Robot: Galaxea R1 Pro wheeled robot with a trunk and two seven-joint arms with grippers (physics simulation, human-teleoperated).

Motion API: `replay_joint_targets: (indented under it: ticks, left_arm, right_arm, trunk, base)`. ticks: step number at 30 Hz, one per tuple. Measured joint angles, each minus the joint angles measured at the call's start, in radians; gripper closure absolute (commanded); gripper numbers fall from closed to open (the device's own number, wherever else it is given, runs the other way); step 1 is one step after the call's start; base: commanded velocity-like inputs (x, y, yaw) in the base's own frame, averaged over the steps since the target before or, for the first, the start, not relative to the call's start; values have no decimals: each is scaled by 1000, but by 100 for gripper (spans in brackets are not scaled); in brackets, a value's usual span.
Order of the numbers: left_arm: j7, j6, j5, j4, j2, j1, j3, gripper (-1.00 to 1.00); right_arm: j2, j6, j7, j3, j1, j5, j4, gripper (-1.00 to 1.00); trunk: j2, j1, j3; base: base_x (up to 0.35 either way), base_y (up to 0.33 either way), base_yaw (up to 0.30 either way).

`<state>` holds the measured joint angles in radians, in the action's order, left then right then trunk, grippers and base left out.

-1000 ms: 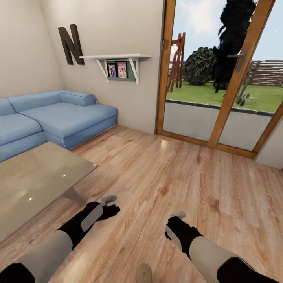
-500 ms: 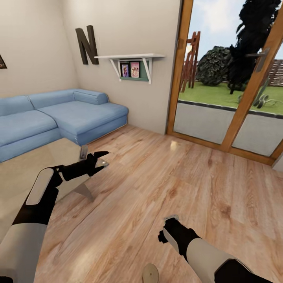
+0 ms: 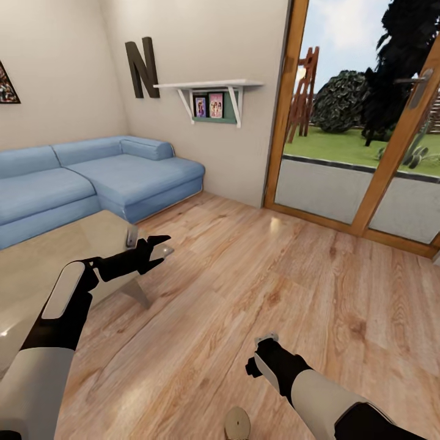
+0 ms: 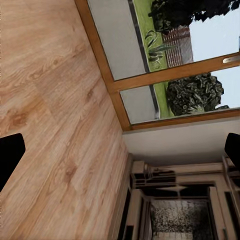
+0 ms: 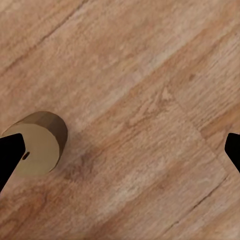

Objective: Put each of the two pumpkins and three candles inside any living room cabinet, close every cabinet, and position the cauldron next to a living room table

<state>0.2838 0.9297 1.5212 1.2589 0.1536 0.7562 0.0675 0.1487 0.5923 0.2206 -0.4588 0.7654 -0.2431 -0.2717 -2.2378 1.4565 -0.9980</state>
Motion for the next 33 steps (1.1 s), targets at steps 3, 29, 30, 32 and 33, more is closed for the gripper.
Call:
replay_joint_targets:
  ticks: [3, 29, 30, 32, 33]
  left_arm:
    - [0, 0, 0, -2, 0, 0, 0, -100]
    - [0, -1, 0, -15, 0, 0, 0, -100]
    - [0, -1, 0, -15, 0, 0, 0, -100]
    - [0, -1, 0, -15, 0, 0, 0, -100]
    - [0, -1, 0, -15, 0, 0, 0, -100]
  right_arm:
    - [1, 0, -2, -1, 0, 0, 0, -100]
    - [9, -79, -197, -86, -3, 19, 9, -100]
    - [9, -79, -196, -86, -3, 19, 9, -100]
    - [9, -93, -197, -86, -4, 19, 9, -100]
    - [8, -122, -197, -86, -5, 18, 9, -100]
  trunk:
    - [-21, 12, -9]
    - [-203, 111, -91]
    - [-210, 115, -94]
    - [-224, 123, -100]
    - [-231, 127, -103]
  base:
    - [0, 0, 0]
    - [0, 0, 0]
    - [0, 0, 0]
    - [0, 0, 0]
    - [0, 0, 5]
